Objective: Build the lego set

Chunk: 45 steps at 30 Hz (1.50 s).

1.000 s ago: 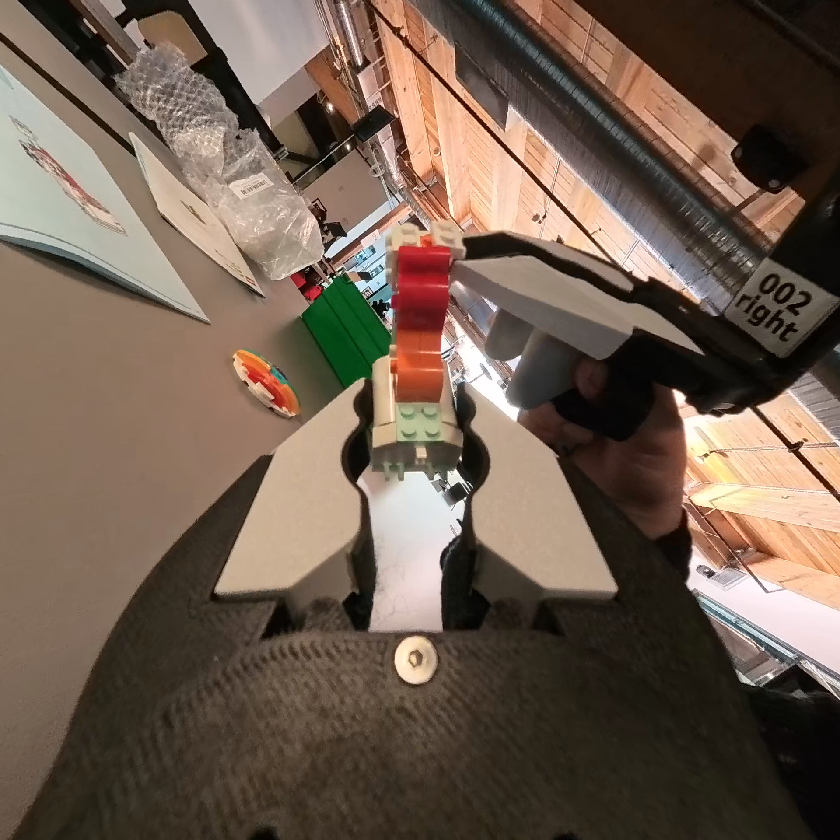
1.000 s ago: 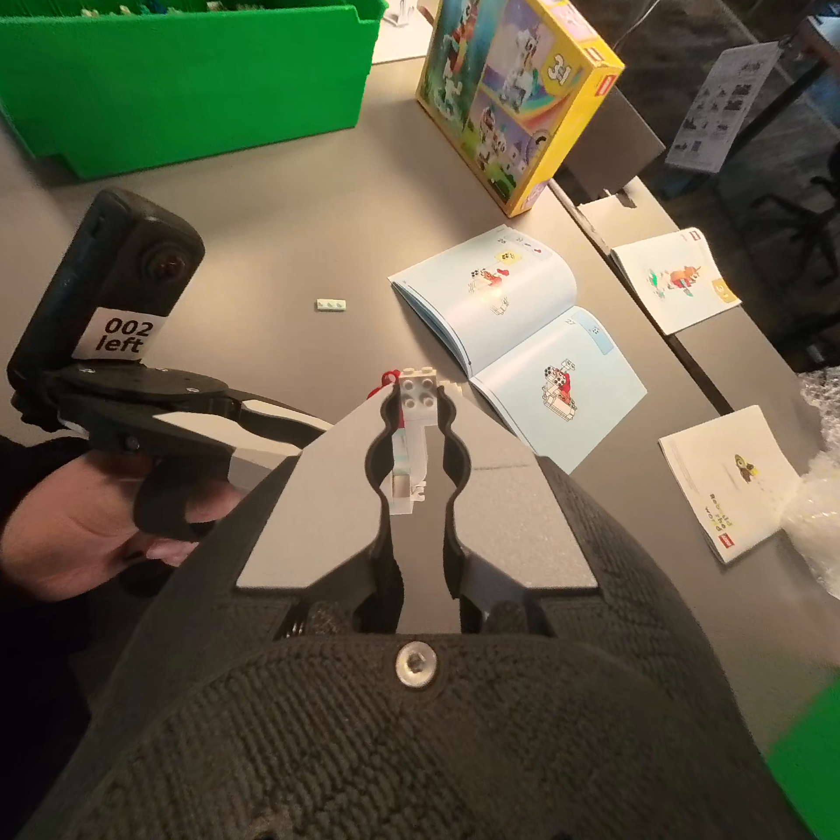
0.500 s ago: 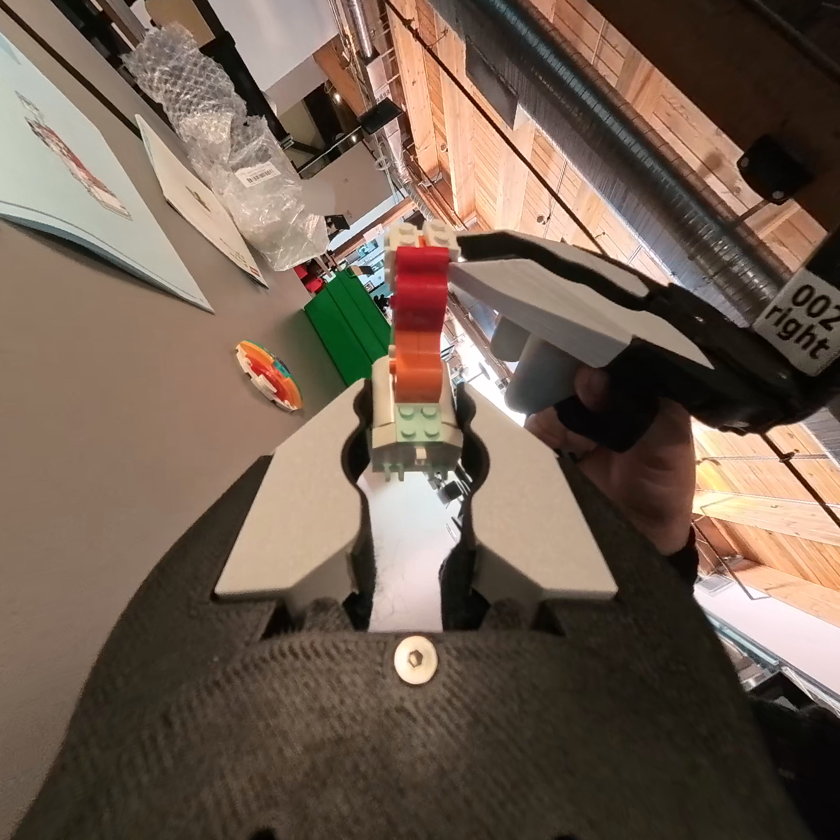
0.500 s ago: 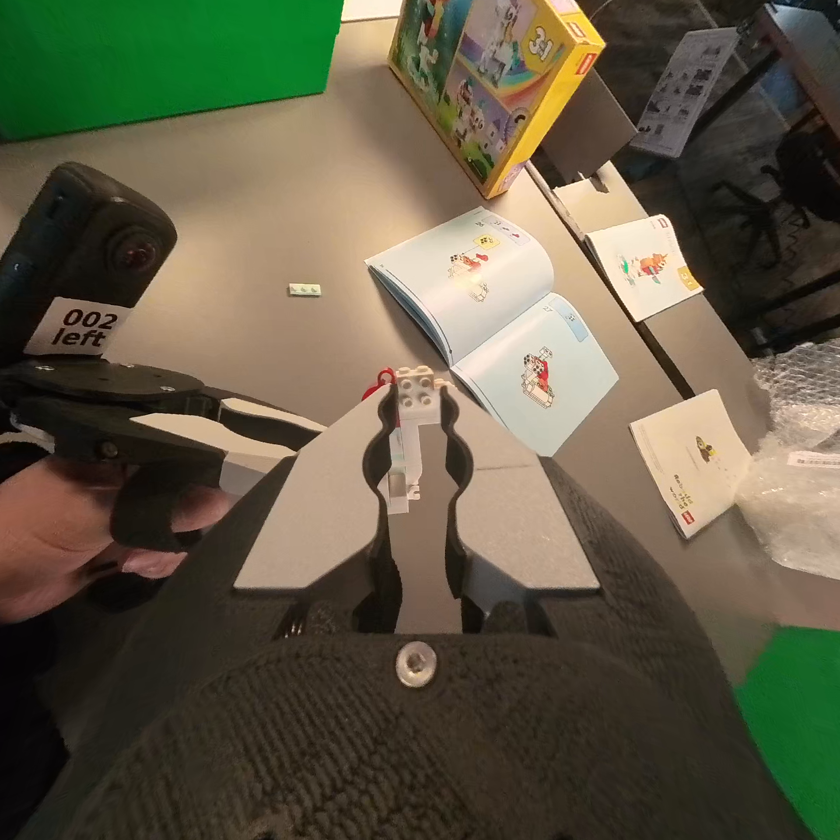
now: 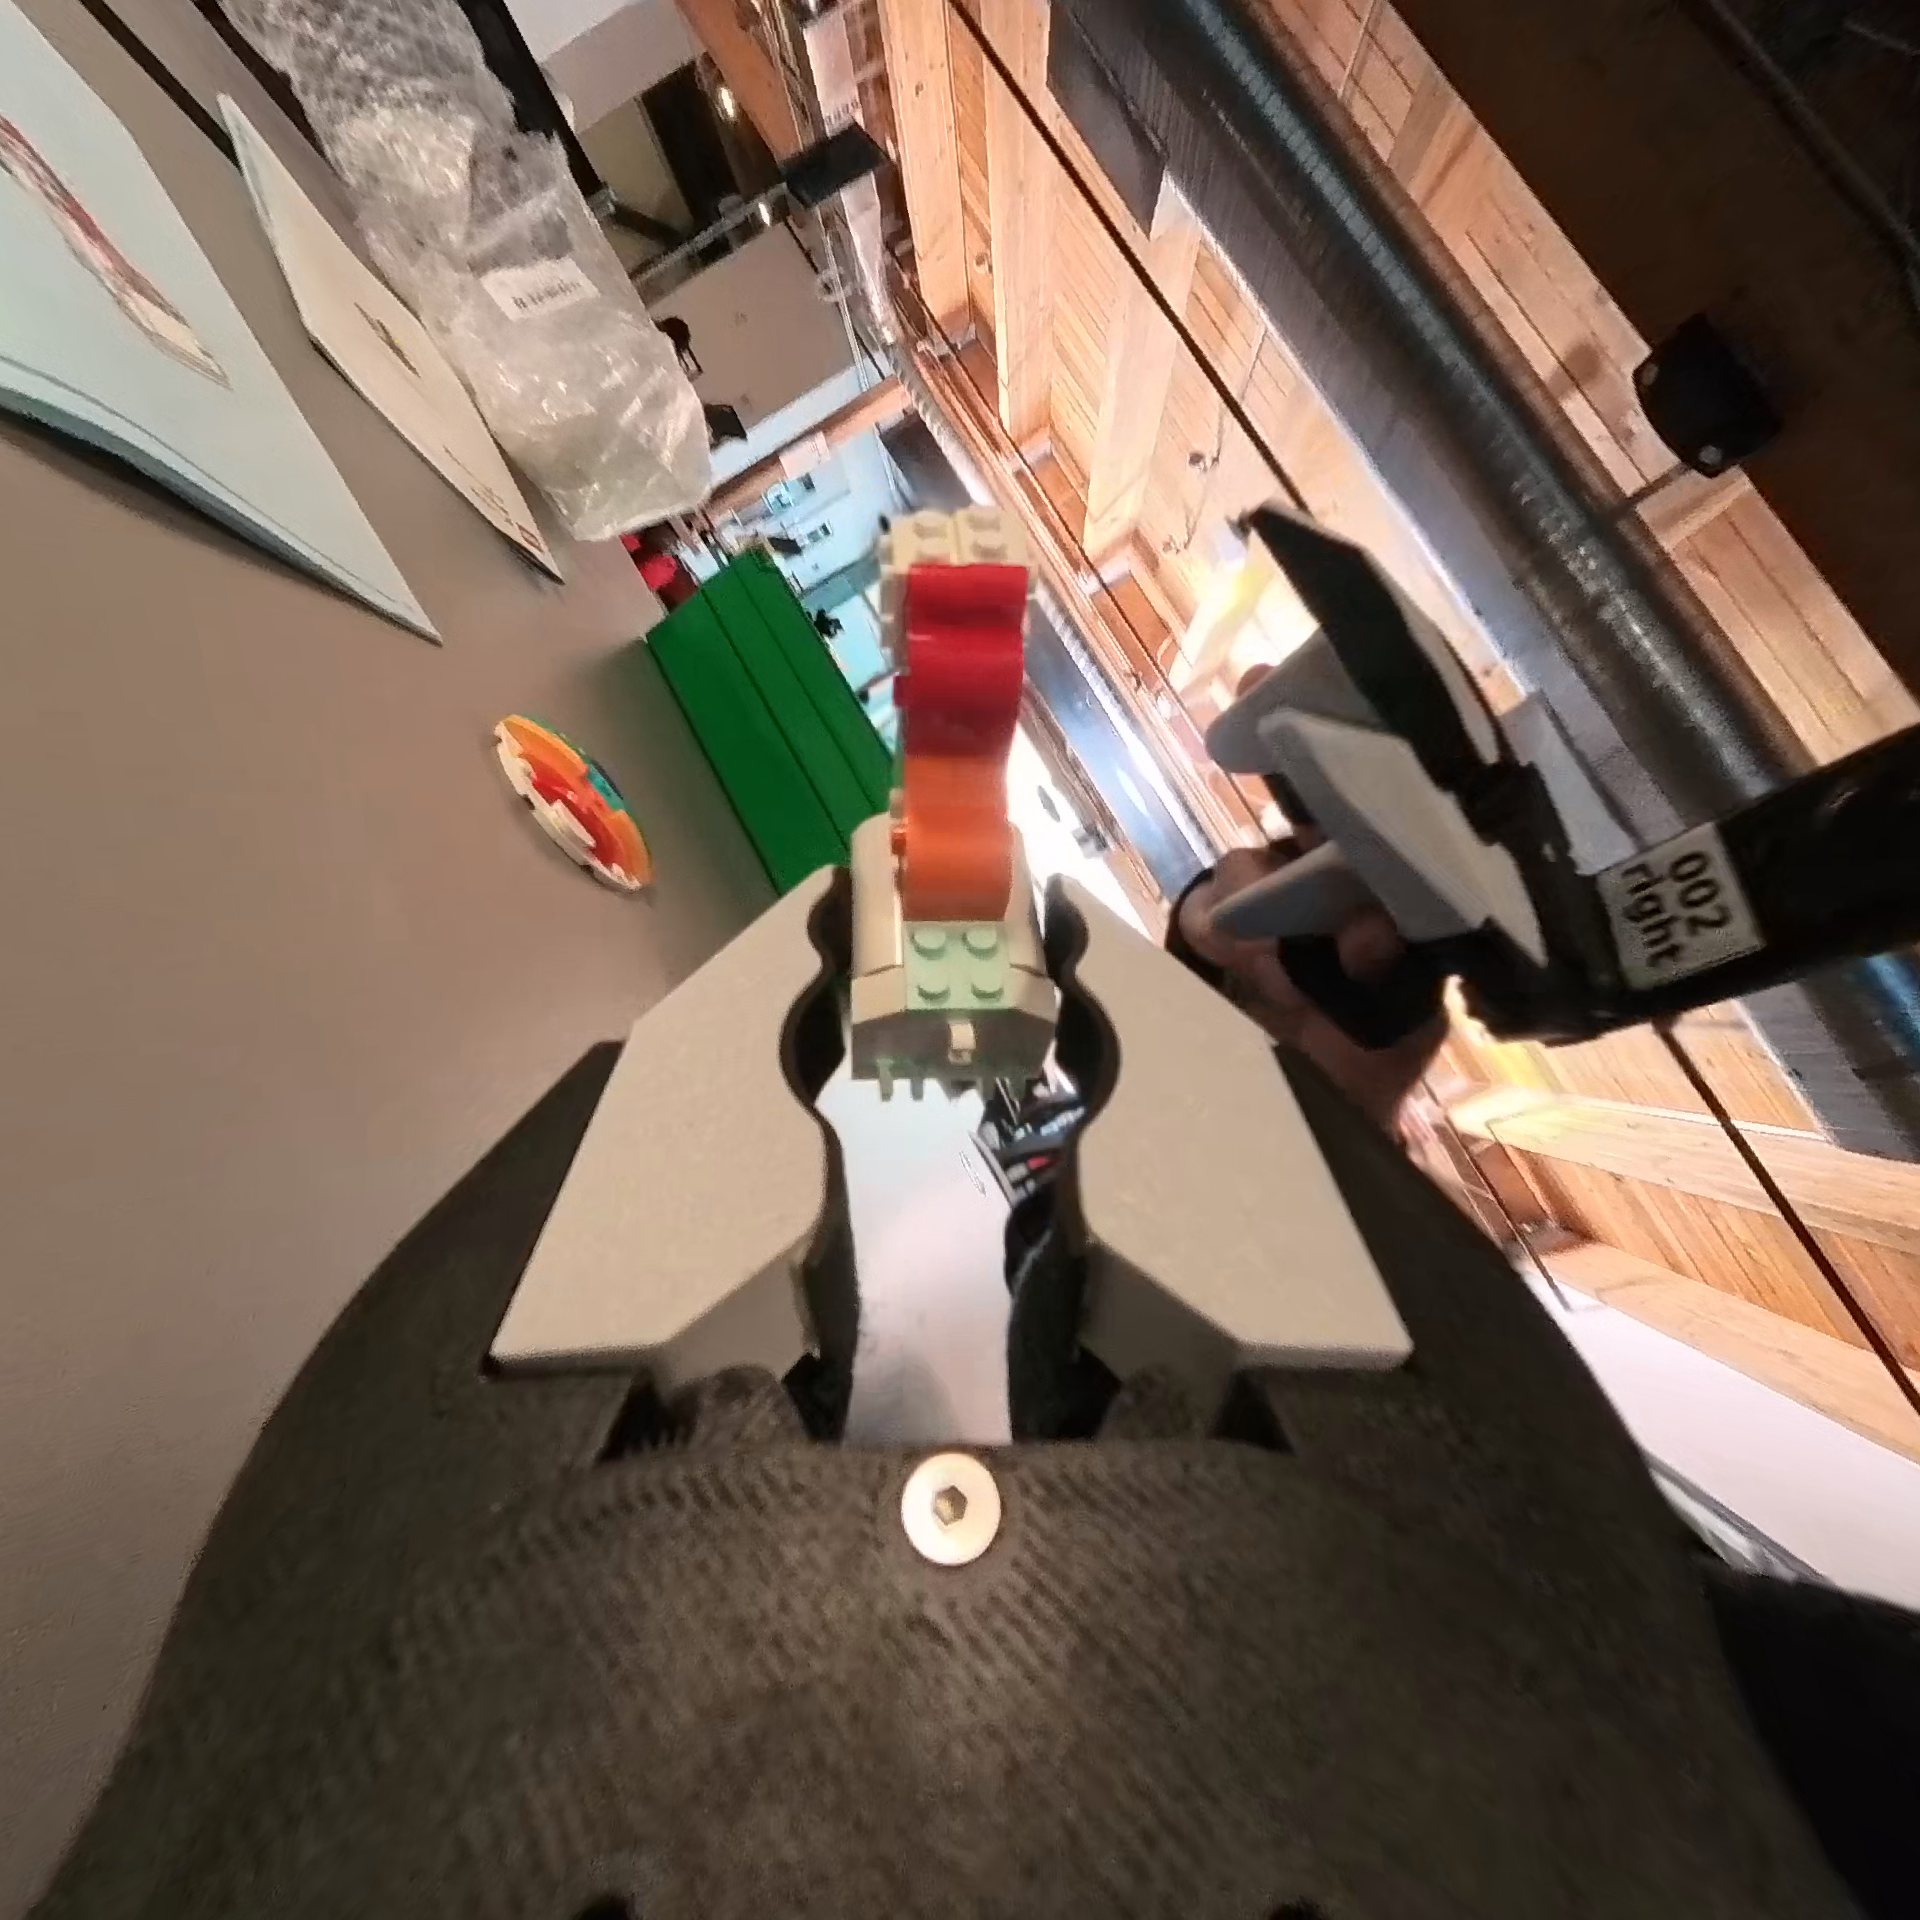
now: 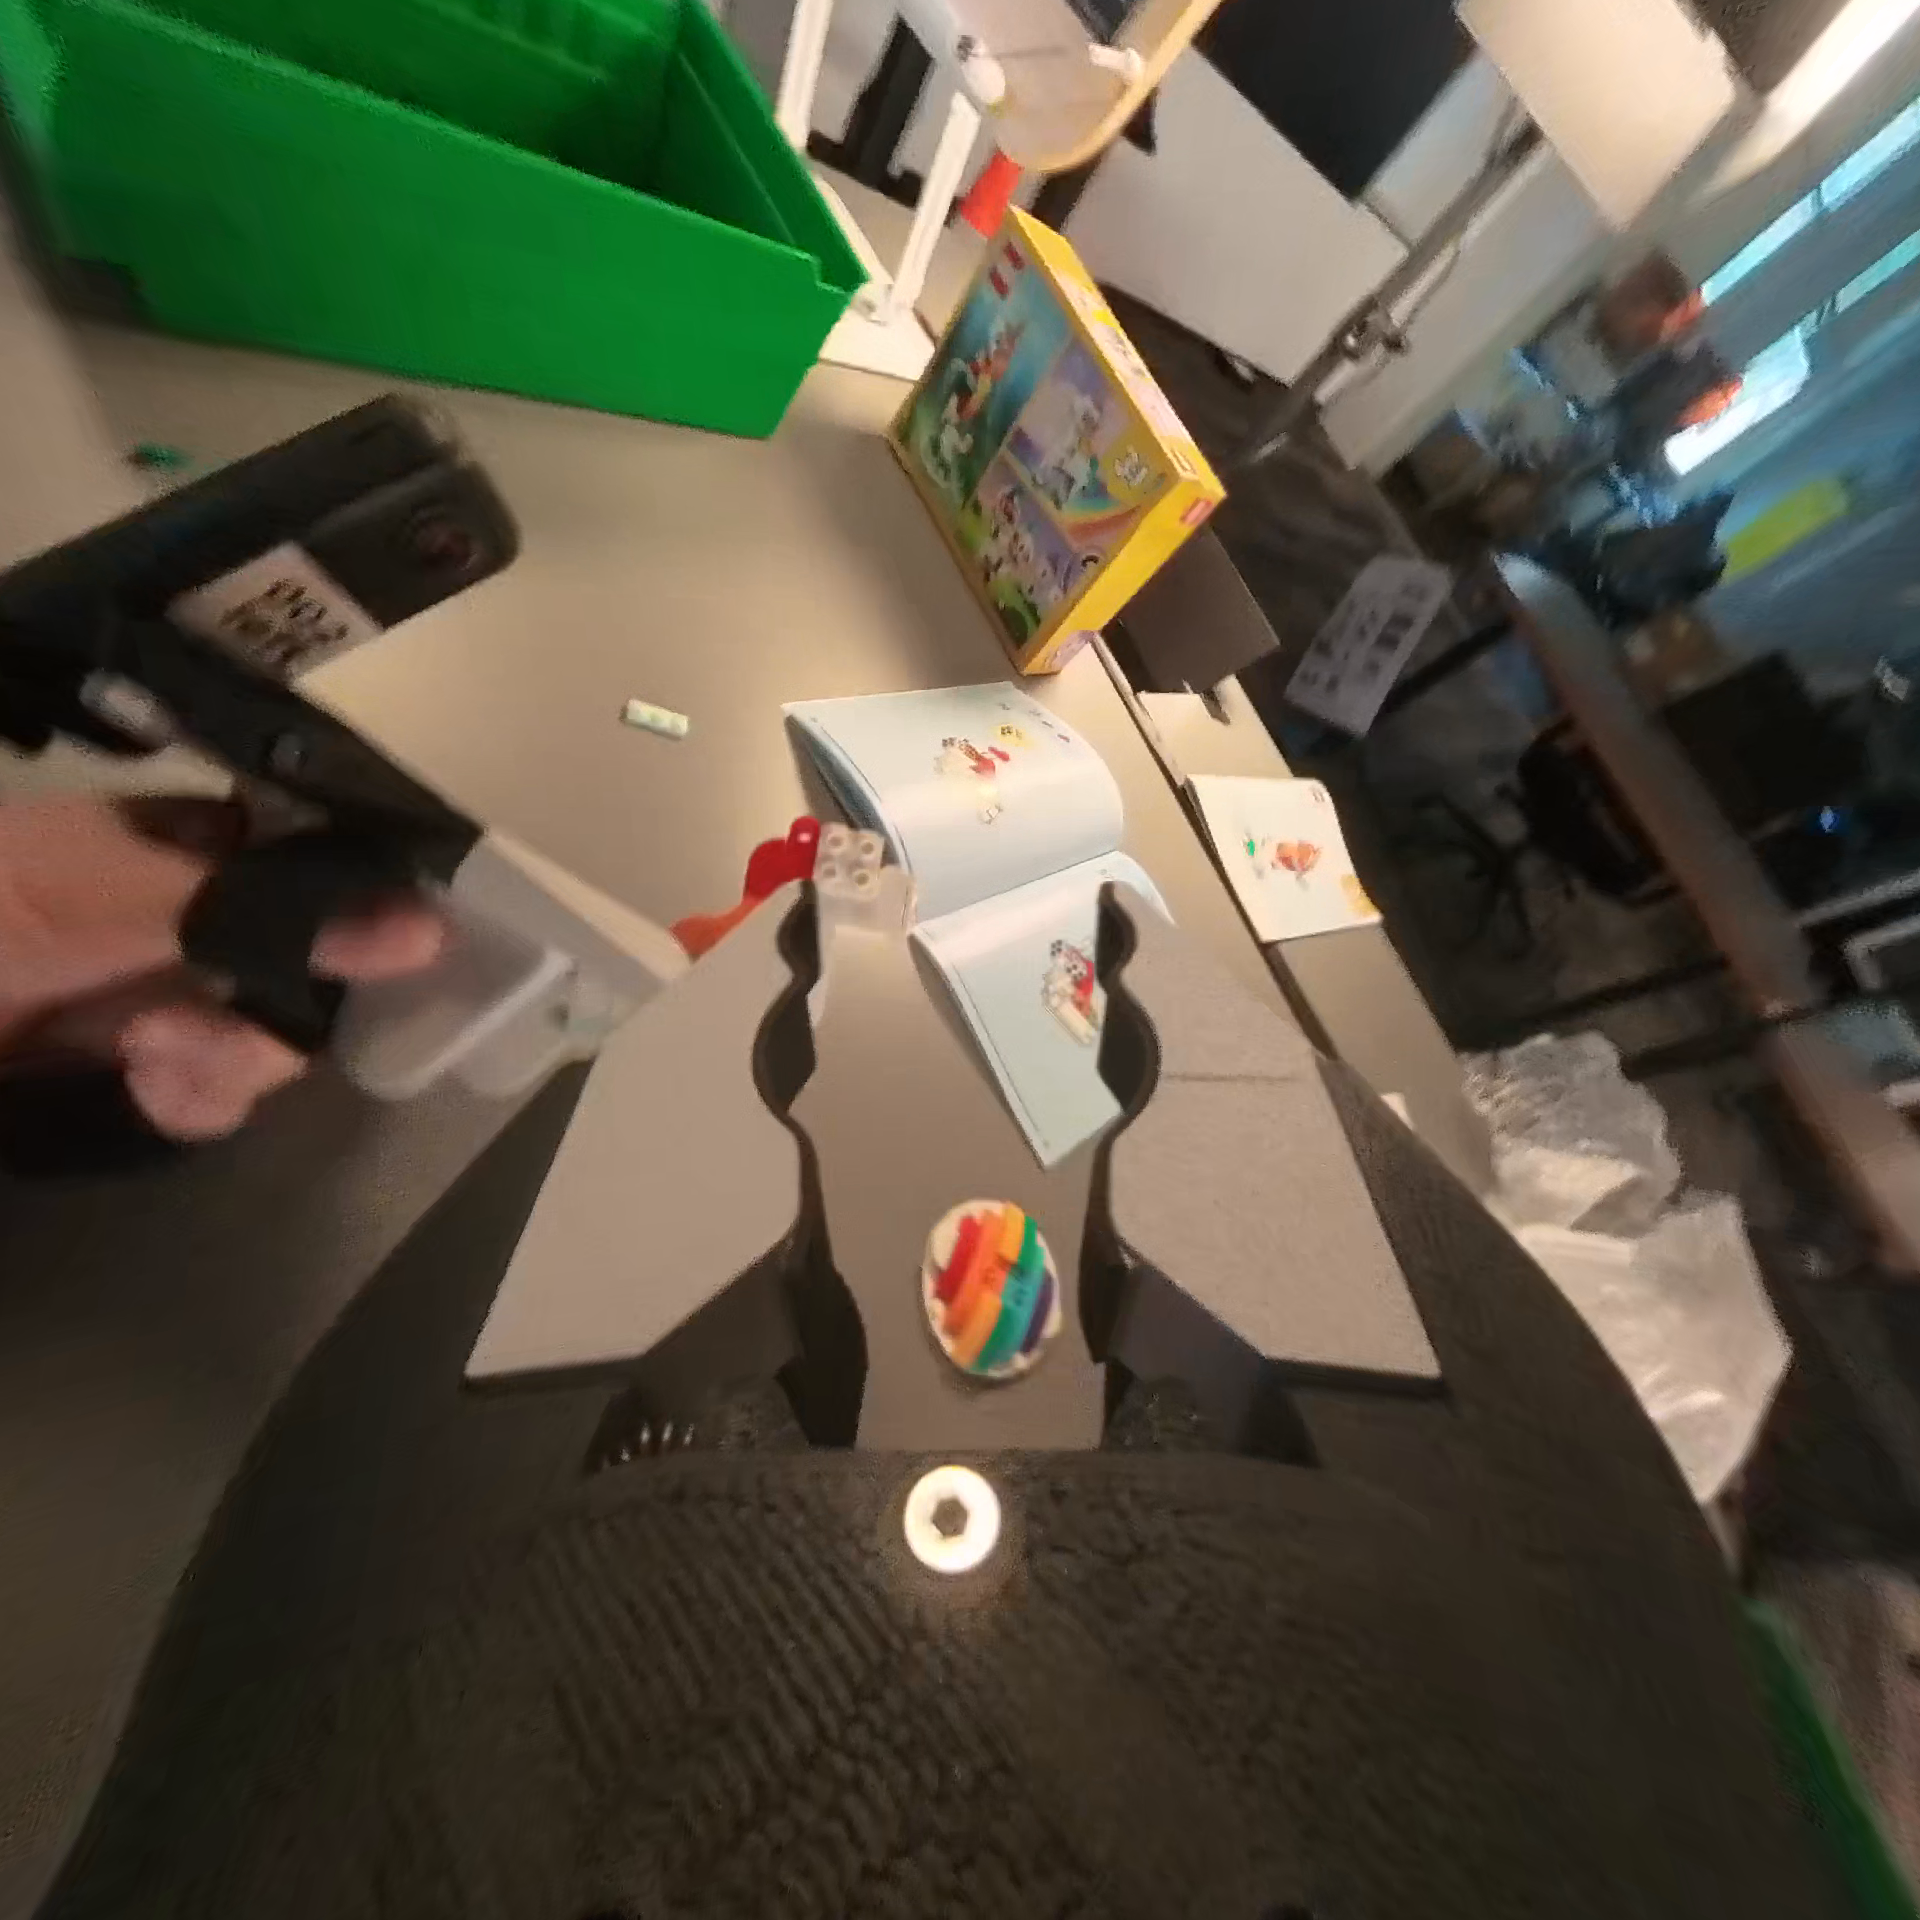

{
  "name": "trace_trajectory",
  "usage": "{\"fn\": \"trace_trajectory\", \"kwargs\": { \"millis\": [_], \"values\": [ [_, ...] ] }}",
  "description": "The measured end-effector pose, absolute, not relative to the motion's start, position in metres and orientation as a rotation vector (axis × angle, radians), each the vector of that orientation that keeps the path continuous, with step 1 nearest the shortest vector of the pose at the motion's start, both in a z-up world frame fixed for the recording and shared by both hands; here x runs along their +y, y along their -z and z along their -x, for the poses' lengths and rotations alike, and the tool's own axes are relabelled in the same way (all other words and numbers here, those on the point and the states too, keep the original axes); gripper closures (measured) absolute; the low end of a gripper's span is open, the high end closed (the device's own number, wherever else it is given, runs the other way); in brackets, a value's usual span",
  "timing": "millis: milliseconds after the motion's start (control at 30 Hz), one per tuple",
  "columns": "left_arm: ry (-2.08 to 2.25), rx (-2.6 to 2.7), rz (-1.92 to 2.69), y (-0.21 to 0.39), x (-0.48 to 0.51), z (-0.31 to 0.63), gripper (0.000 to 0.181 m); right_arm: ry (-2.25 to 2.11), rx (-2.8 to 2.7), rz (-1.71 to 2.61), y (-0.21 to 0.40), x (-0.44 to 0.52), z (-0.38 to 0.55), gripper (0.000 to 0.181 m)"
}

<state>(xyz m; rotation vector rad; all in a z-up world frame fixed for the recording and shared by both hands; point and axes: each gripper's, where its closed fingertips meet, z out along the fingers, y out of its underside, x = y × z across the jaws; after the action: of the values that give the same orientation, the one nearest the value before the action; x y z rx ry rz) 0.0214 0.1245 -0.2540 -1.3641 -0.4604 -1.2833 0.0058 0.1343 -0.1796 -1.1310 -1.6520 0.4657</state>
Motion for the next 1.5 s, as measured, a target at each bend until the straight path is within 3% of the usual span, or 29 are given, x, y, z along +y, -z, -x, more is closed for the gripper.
{"fn": "trace_trajectory", "kwargs": {
  "millis": [133, 367, 1100, 1400, 1500],
  "values": [
    [1.373, -0.38, 1.436, 0.257, 0.12, -0.036, 0.145, -0.311, -1.872, 0.865, 0.195, 0.129, -0.041, 0.109],
    [1.504, -0.258, 1.527, 0.26, 0.114, -0.062, 0.145, 0.332, -2.148, 0.431, 0.233, 0.146, -0.058, 0.106],
    [1.536, -0.13, 1.637, 0.267, 0.108, -0.085, 0.145, 0.455, -2.403, 0.183, 0.261, 0.14, -0.057, 0.121],
    [1.502, -0.077, 1.664, 0.269, 0.105, -0.09, 0.145, 0.501, -2.385, 0.187, 0.258, 0.138, -0.056, 0.137],
    [1.483, -0.035, 1.686, 0.27, 0.103, -0.095, 0.145, 0.522, -2.365, 0.164, 0.255, 0.138, -0.056, 0.15]
  ]
}}
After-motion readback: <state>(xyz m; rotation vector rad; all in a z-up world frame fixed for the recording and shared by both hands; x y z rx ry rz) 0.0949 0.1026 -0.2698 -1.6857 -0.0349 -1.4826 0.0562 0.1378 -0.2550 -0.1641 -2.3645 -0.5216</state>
